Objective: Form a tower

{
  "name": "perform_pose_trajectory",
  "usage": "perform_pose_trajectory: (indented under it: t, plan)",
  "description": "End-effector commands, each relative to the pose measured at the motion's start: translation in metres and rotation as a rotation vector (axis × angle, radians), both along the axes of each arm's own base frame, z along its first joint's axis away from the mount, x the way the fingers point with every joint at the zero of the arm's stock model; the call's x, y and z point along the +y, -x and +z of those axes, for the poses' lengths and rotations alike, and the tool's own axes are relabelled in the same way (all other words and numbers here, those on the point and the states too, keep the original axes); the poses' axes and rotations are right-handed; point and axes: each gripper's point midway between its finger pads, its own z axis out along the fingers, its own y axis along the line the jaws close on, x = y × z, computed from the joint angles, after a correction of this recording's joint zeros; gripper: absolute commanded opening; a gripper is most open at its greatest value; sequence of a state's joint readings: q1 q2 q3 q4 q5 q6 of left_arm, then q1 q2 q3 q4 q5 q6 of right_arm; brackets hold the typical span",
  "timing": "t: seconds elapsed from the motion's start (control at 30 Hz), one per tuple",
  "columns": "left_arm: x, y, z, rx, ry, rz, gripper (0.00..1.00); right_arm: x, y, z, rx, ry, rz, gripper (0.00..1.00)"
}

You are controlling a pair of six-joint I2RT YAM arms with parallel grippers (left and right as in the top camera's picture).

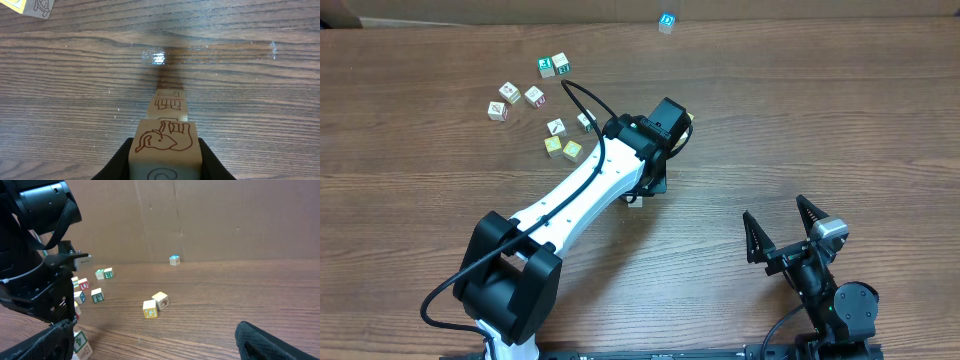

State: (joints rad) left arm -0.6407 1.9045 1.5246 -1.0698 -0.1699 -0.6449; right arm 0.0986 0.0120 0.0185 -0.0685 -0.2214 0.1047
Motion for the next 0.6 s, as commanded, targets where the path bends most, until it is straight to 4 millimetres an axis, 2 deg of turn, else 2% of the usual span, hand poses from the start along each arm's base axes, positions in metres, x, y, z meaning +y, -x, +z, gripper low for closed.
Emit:
perform_pose_trajectory:
  t: [0.0,0.33,0.57]
  plan:
    - [0.007,0.000,0.001,-0.008,-0.021,-0.003,0.08,-0.001,0.000,-0.002,-0.004,-0.003,-0.004,1.00]
    - [0.008,0.000,-0.001,-0.008,-0.021,0.001,0.09,-0.001,0.000,-0.002,-0.004,-0.003,-0.004,1.00]
    - [0.010,0.003,-0.013,-0.003,-0.021,0.020,0.09,-0.001,0.000,-0.002,-0.004,-0.003,-0.004,1.00]
